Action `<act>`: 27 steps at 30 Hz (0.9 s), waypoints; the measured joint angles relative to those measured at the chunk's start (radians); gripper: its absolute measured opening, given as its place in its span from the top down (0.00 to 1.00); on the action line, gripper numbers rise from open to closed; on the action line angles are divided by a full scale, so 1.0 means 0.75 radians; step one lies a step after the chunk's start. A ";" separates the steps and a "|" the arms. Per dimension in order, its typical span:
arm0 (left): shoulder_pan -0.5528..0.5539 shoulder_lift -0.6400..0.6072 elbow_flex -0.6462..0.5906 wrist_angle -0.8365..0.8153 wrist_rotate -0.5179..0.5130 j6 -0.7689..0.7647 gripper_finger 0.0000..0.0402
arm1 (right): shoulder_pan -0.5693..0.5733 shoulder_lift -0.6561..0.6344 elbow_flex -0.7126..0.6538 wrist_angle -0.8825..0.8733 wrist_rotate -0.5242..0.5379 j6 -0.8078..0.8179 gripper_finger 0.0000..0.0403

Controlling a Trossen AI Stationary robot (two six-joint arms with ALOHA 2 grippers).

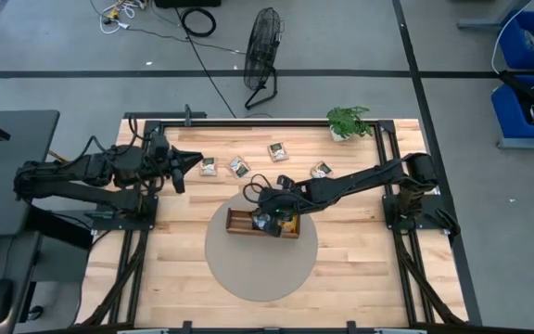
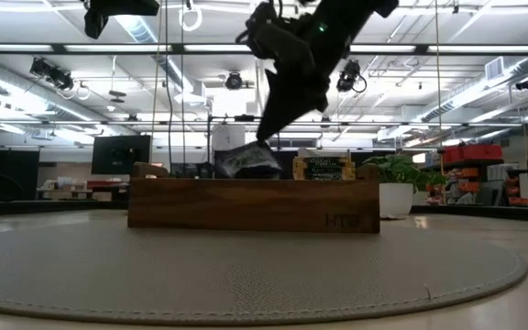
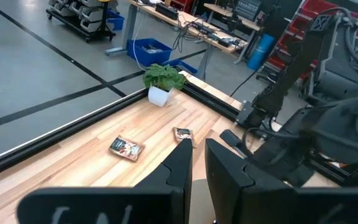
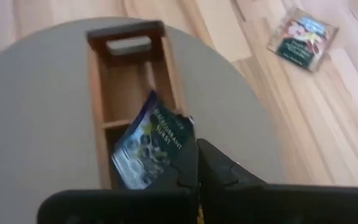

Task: Pick & Place Tea
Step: Put the purple tea bag into the middle section of the wooden organizer, then put the brown tea bag into the left section of the wooden organizer

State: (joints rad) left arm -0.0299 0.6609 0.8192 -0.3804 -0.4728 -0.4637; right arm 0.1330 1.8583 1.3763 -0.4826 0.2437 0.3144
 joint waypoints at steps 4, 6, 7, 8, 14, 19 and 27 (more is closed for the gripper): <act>0.000 0.000 0.000 0.000 0.000 0.001 0.89 | 0.027 0.000 -0.049 0.030 0.010 0.028 1.00; 0.000 0.001 0.000 0.000 0.000 0.002 0.89 | 0.034 -0.001 -0.068 0.057 0.009 0.049 1.00; 0.000 0.000 0.000 0.000 0.000 0.002 0.89 | 0.037 -0.001 -0.071 0.053 0.011 0.061 1.00; 0.000 0.000 0.000 0.000 0.000 0.002 0.89 | 0.039 -0.001 -0.072 0.053 0.011 0.062 1.00; 0.000 0.001 0.000 0.002 0.000 0.003 0.89 | 0.046 -0.007 -0.073 0.059 0.008 0.047 0.94; 0.000 0.000 0.000 0.003 0.000 0.002 0.89 | 0.042 -0.037 -0.074 0.035 0.002 0.019 0.86; 0.000 0.000 0.000 0.000 0.000 0.003 0.89 | 0.042 -0.150 -0.074 -0.080 0.010 -0.010 0.75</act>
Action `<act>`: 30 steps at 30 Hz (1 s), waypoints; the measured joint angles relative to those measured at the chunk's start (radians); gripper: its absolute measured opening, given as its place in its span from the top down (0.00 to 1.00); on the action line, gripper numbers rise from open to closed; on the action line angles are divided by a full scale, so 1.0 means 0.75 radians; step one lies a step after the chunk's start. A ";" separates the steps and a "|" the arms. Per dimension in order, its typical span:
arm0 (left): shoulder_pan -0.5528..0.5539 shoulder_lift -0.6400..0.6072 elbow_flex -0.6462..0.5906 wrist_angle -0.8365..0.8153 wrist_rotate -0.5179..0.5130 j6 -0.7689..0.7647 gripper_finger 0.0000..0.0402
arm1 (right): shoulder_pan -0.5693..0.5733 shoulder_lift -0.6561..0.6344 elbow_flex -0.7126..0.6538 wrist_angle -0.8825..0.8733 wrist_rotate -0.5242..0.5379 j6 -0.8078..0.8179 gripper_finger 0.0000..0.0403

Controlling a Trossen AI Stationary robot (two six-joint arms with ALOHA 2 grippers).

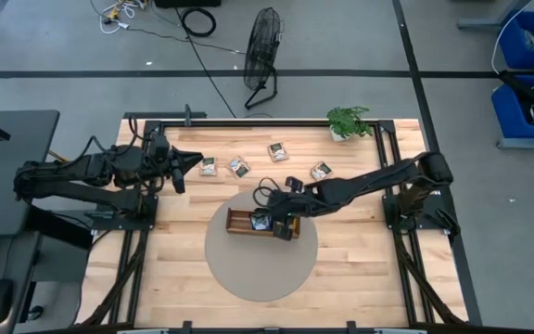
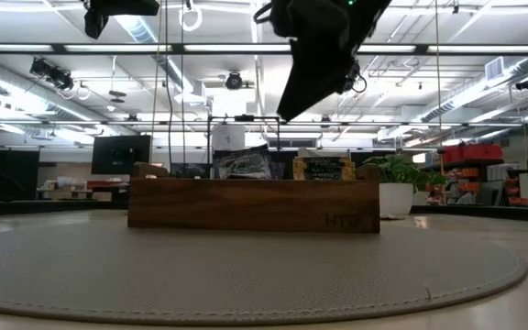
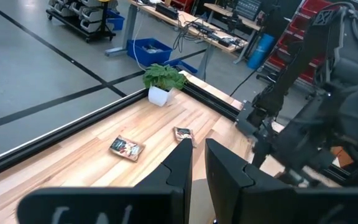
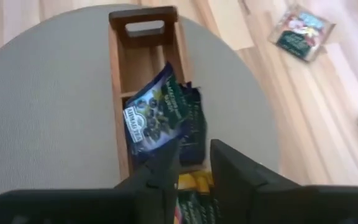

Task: Pick & Place Tea
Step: Put the brown tea bag into the left section of the wooden organizer

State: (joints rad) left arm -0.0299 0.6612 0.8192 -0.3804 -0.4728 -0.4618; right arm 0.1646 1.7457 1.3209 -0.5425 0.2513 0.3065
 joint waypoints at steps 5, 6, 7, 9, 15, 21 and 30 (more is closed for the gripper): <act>0.000 0.000 0.000 0.001 0.000 0.001 0.89 | -0.033 -0.105 0.000 -0.010 -0.035 0.076 0.70; 0.000 0.000 0.000 0.001 0.000 0.000 0.89 | -0.048 -0.124 0.000 -0.011 -0.048 0.090 0.69; 0.000 0.000 0.000 0.001 0.000 0.001 0.89 | -0.063 -0.141 0.000 -0.011 -0.054 0.105 0.69; 0.000 0.000 0.000 0.001 0.000 0.000 0.89 | -0.097 -0.192 -0.027 0.008 -0.089 0.123 0.68; -0.001 0.000 0.000 0.003 -0.001 0.001 0.89 | -0.200 -0.376 -0.261 0.308 -0.376 0.241 0.70; -0.001 0.000 0.000 0.010 -0.001 0.001 0.89 | -0.291 -0.578 -0.541 0.447 -0.426 0.442 0.70; -0.001 0.000 0.000 0.011 -0.001 0.000 0.89 | -0.465 -0.792 -0.873 0.454 -0.500 0.807 0.60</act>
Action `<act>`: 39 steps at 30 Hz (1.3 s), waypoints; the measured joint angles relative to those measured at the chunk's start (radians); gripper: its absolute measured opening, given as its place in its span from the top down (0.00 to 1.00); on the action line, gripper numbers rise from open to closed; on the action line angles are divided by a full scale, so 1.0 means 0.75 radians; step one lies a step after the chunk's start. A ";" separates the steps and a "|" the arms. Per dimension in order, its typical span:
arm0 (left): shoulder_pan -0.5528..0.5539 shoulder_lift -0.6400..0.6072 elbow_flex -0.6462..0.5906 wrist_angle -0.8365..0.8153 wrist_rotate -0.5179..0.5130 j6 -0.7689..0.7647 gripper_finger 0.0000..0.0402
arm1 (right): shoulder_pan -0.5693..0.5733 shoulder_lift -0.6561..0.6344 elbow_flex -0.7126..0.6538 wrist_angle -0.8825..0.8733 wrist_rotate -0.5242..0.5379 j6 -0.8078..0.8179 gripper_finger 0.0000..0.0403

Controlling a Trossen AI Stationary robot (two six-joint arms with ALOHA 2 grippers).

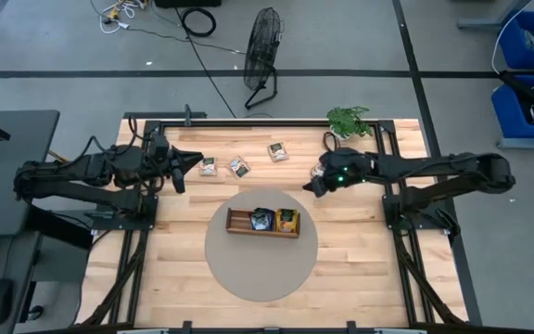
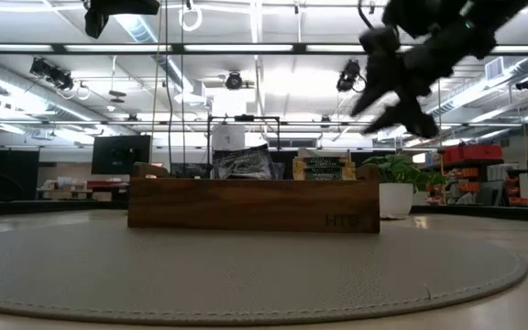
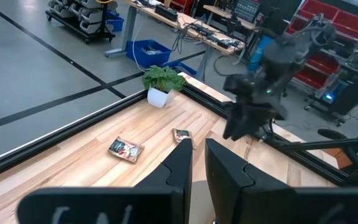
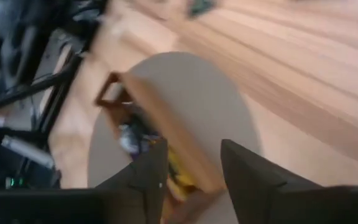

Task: Pick & Place Tea
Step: Put the brown tea bag into the left section of the wooden organizer

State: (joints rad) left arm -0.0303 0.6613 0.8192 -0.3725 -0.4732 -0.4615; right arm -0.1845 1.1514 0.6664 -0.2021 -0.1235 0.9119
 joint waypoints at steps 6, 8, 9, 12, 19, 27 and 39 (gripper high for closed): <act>0.000 0.000 0.000 0.002 0.000 0.000 0.89 | -0.123 -0.092 -0.169 -0.033 -0.048 0.171 0.41; 0.000 0.000 0.000 0.002 0.000 0.000 0.89 | -0.166 -0.107 -0.199 -0.110 -0.045 0.187 0.33; 0.000 0.000 0.000 0.002 0.000 0.000 0.89 | -0.186 -0.112 -0.209 -0.139 -0.038 0.195 0.30; 0.000 0.000 0.000 0.002 0.000 0.000 0.89 | -0.248 -0.118 -0.236 -0.189 0.015 0.199 0.22; 0.000 0.000 0.000 0.002 0.000 0.000 0.89 | -0.429 -0.113 -0.247 -0.197 0.133 0.203 0.18; 0.000 0.001 0.000 0.001 -0.004 0.000 0.89 | -0.563 0.002 -0.247 -0.174 0.099 0.166 0.20; 0.000 0.001 0.000 0.002 -0.006 -0.019 0.89 | -0.572 0.263 -0.245 -0.002 0.044 0.239 0.21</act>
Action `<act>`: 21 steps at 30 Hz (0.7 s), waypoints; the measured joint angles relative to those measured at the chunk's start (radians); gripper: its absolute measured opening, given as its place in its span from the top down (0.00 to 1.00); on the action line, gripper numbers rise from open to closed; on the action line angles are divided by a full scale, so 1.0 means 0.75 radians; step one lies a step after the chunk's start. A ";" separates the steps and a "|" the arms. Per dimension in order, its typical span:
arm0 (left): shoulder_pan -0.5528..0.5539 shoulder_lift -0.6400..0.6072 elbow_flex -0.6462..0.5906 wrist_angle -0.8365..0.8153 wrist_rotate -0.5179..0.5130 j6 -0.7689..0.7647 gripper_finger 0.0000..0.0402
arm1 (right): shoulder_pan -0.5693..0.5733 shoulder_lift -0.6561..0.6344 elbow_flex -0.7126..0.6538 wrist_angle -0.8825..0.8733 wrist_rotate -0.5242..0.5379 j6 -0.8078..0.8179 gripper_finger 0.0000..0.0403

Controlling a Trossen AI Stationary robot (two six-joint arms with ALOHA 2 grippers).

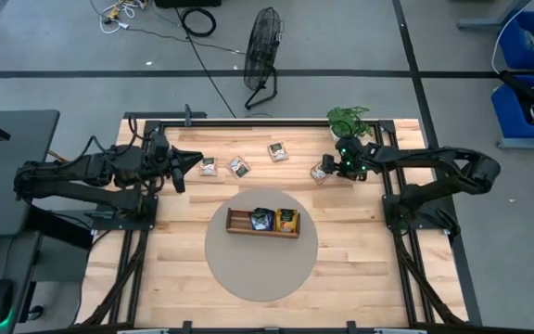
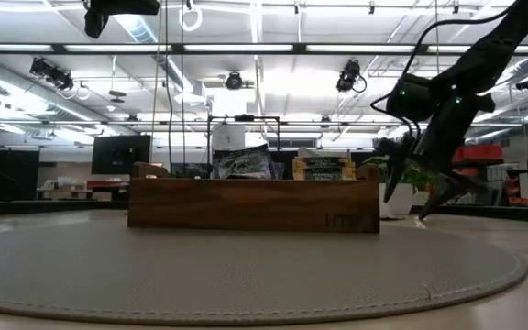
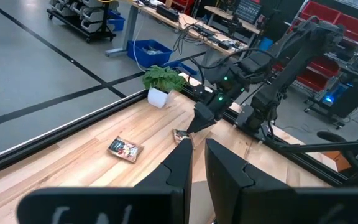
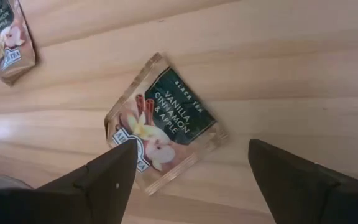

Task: Pick & Place Tea
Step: Put the brown tea bag into the left section of the wooden organizer

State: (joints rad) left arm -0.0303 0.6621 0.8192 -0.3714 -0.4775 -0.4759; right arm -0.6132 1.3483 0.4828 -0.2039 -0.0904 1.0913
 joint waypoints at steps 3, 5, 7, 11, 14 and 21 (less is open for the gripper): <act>0.001 0.000 0.000 0.000 0.000 -0.008 0.89 | 0.000 0.007 0.000 0.019 0.013 0.013 0.21; 0.001 0.000 0.000 -0.001 0.000 -0.008 0.89 | -0.001 0.008 0.002 0.030 0.029 0.029 0.21; 0.001 0.000 0.000 -0.001 0.000 -0.008 0.89 | -0.002 0.009 0.002 0.053 0.031 0.037 0.21; 0.001 0.000 0.000 -0.001 0.000 -0.007 0.89 | -0.002 0.012 0.002 0.091 0.047 0.050 0.21; 0.001 0.000 0.000 -0.001 0.000 -0.007 0.89 | -0.002 0.032 0.003 0.096 0.048 0.045 0.22; 0.000 0.000 0.000 -0.001 0.000 -0.014 0.89 | 0.004 0.107 0.009 0.101 0.022 -0.011 0.32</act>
State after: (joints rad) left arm -0.0300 0.6621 0.8192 -0.3717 -0.4774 -0.4862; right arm -0.6104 1.4289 0.4896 -0.1281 -0.0737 1.0833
